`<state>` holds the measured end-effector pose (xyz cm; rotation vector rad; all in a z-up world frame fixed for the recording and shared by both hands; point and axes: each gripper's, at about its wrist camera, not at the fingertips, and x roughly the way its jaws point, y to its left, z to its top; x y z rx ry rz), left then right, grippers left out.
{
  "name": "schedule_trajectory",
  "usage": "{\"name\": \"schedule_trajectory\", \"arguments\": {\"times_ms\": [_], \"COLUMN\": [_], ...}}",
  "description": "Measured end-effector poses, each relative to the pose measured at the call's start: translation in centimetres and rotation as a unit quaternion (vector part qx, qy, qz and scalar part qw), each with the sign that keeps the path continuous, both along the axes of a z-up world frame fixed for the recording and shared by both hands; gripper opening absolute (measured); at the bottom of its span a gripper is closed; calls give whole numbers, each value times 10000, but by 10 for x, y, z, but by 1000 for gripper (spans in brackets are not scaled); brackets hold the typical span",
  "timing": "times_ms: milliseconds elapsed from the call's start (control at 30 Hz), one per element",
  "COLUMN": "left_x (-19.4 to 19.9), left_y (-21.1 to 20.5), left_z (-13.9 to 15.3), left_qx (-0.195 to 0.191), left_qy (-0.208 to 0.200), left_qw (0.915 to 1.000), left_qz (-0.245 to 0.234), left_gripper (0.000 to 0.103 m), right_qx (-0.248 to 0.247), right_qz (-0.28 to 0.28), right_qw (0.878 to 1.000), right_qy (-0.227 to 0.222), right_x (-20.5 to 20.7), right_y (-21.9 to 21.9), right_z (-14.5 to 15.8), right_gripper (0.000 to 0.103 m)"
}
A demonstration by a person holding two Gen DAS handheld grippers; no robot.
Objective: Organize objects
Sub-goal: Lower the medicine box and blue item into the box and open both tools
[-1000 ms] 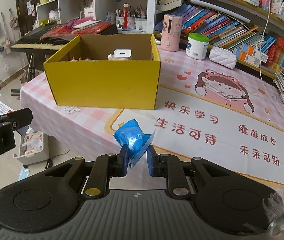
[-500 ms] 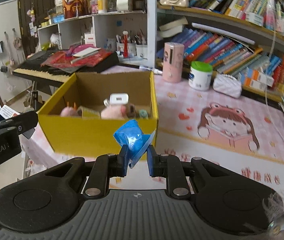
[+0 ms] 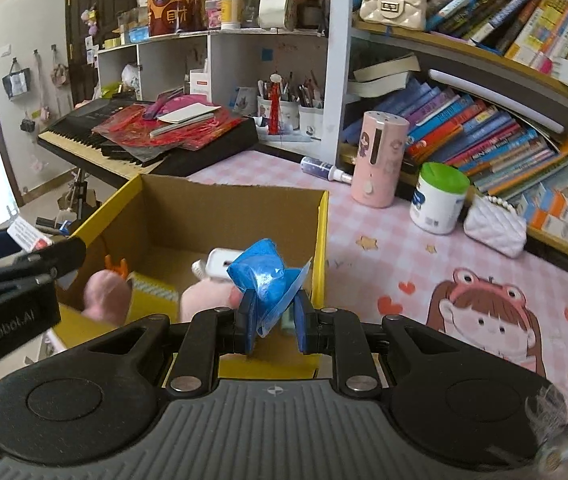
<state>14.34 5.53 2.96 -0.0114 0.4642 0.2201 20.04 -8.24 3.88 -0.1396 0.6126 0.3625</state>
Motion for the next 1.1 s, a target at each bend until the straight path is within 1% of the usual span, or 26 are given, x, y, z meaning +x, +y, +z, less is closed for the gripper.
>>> {"name": "schedule_trajectory", "arguments": {"times_ms": [167,400,700,867,967,1033,1100], "left_x": [20,33,40,41,40,38,34], "left_y": [-5,-8,-3,-4,-5,-5,-6], "left_z": [-12,-27,-42,-43,-43,-42,-38], "left_qx": [145,273,154,185,221,239,227], "left_qy": [205,486,750,727,737,667,551], "left_qw": [9997,9984,9969,9971,9970,9974,9981], "left_qz": [21,73,154,152,121,151,156], "left_gripper": [53,53,54,54,57,64,67], "right_qx": [-110,-332,-675,-795,-824,-846,-839], "right_qz": [164,458,841,960,982,1012,1042], "right_qw": [9998,9983,9939,9916,9907,9901,9897], "right_qy": [22,102,250,356,460,471,507], "right_x": [24,42,55,61,63,64,64], "right_y": [3,13,29,33,34,35,35], "right_z": [-6,-20,-37,-43,-46,-47,-47], "right_gripper": [18,18,18,16,16,16,16]}}
